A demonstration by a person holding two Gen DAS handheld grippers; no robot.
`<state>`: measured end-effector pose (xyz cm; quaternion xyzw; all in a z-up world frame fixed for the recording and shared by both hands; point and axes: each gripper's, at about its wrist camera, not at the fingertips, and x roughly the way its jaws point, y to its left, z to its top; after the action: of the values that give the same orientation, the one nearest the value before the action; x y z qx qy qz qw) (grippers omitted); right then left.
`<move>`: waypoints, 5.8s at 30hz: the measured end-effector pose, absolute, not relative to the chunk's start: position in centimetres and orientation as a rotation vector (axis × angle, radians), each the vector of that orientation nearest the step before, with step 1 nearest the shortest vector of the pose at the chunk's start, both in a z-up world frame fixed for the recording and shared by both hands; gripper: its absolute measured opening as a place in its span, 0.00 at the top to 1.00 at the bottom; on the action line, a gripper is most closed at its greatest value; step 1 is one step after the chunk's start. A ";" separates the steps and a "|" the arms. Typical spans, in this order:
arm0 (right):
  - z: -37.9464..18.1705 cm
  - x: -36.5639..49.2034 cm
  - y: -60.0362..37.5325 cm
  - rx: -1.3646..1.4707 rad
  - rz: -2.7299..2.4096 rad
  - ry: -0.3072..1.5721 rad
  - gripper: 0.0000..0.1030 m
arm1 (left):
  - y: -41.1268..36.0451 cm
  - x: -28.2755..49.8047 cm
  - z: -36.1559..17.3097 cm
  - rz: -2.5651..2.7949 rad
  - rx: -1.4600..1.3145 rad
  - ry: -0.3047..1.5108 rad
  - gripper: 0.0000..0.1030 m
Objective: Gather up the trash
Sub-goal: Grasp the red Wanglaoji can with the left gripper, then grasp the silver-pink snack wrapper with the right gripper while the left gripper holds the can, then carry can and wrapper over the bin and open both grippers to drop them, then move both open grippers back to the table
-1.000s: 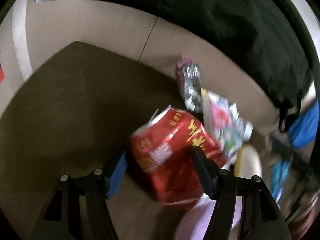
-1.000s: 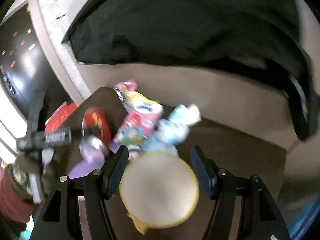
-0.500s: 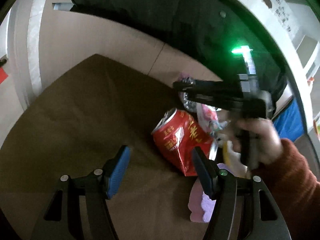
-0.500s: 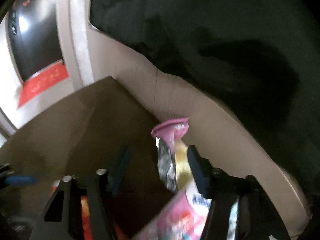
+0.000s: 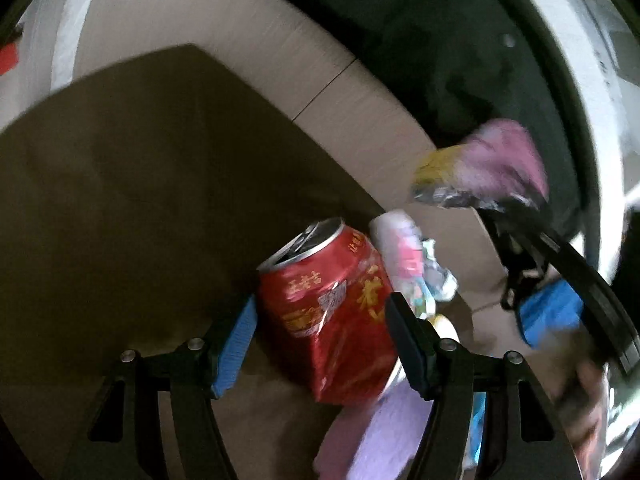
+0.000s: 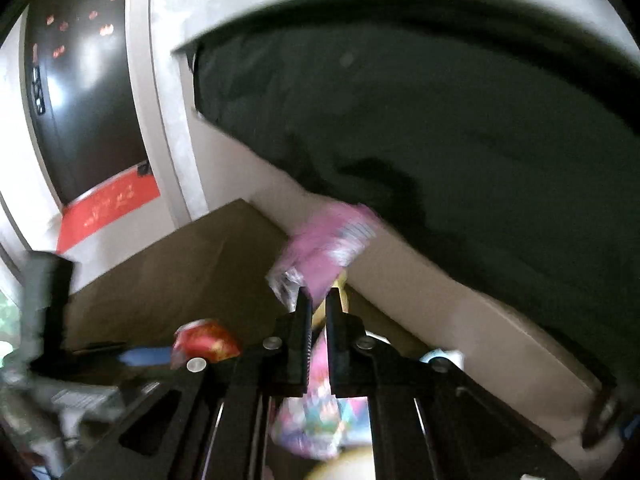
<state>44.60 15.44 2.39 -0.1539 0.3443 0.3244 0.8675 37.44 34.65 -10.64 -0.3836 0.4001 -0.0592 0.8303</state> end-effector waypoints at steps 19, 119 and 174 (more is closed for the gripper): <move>0.9 40.3 6.7 -0.203 0.695 0.782 0.43 | 32.5 30.5 -7.3 0.042 -0.596 0.773 0.58; 1.4 26.4 -30.9 0.154 0.211 0.606 0.81 | -11.1 27.6 -0.4 -0.453 -0.074 0.670 0.56; 1.0 27.7 -14.1 0.009 0.409 0.681 0.37 | 20.7 23.8 -3.2 -0.051 -0.400 0.663 0.38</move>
<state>27.67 -14.07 0.96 0.0046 0.3314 0.1993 0.9222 23.78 20.71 -3.19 -0.1951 0.3232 -0.0251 0.9257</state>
